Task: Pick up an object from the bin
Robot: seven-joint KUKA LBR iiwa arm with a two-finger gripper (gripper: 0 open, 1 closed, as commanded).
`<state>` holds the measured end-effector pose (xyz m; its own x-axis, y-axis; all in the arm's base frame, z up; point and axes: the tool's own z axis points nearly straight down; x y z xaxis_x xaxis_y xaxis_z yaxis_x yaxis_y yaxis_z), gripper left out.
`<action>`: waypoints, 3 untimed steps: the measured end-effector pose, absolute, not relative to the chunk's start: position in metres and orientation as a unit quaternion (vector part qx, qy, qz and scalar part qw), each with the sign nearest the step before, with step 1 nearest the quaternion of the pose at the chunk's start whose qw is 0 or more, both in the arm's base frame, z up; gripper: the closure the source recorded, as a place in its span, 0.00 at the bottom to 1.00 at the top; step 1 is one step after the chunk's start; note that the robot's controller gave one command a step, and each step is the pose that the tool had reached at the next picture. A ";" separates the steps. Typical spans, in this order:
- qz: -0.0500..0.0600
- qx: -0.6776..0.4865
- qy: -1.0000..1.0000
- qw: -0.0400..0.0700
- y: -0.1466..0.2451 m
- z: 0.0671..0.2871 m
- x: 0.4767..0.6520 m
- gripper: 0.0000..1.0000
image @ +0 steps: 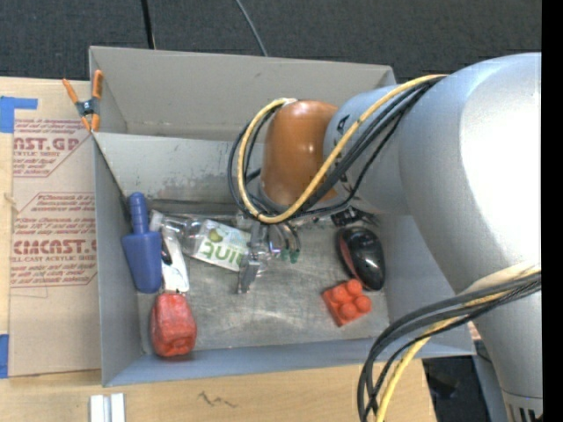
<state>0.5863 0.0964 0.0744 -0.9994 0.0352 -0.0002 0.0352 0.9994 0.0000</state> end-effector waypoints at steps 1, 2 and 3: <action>0.002 0.076 0.997 0.004 0.096 0.075 0.584 1.00; 0.002 0.076 0.997 0.004 0.096 0.075 0.584 1.00; 0.002 0.076 0.997 0.003 0.096 0.078 0.583 1.00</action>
Offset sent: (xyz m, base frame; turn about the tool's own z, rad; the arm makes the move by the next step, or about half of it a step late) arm 0.0000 0.0000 0.0000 0.0000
